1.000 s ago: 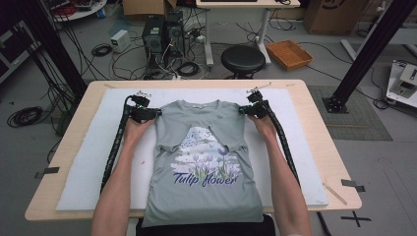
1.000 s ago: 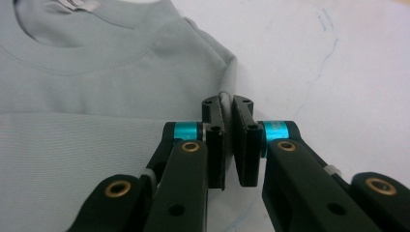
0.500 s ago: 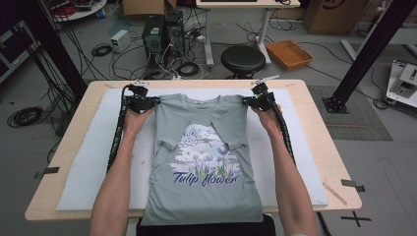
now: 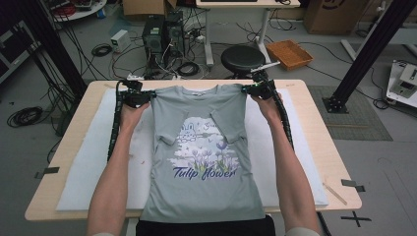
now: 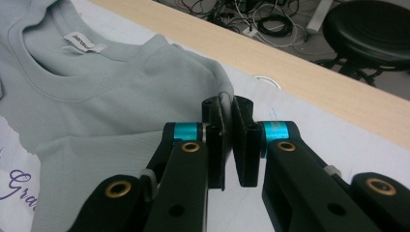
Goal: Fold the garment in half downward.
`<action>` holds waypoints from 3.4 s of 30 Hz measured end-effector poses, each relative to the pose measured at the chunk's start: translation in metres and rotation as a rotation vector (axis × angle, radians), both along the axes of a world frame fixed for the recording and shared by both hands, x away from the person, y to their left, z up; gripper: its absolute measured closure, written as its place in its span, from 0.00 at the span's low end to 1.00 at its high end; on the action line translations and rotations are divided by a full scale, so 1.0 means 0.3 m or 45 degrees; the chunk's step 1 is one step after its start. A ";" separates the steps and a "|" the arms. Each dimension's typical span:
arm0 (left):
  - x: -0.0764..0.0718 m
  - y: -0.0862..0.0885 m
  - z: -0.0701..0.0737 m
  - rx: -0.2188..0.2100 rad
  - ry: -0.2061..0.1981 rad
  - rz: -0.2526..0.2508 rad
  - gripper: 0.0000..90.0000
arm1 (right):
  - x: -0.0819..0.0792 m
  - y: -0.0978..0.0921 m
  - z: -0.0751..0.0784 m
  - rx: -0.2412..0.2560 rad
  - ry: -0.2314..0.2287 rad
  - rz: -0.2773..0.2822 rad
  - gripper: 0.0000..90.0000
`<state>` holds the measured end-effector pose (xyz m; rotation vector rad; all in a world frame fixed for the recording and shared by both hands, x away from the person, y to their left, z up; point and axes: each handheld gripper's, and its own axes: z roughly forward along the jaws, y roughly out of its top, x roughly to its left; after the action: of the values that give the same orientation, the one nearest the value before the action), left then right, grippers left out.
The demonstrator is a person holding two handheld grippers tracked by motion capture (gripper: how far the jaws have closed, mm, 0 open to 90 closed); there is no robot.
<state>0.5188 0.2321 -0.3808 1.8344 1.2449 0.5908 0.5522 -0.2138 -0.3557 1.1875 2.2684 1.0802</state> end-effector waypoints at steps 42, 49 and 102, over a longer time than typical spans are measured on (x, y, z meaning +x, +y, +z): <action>-0.015 0.007 0.112 -0.066 -0.055 -0.117 0.94 | -0.012 -0.038 0.047 0.082 -0.019 0.043 0.95; -0.074 0.014 0.055 -0.063 -0.025 -0.177 0.94 | -0.057 -0.055 0.008 0.112 -0.002 0.067 0.95; -0.520 0.035 -0.171 -0.125 0.020 -0.425 0.94 | -0.569 -0.128 -0.246 0.091 0.013 0.269 0.94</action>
<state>0.3627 0.2426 -0.4322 1.9111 0.9306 0.3257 0.3814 -0.2523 -0.4295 0.9980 2.4243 1.2435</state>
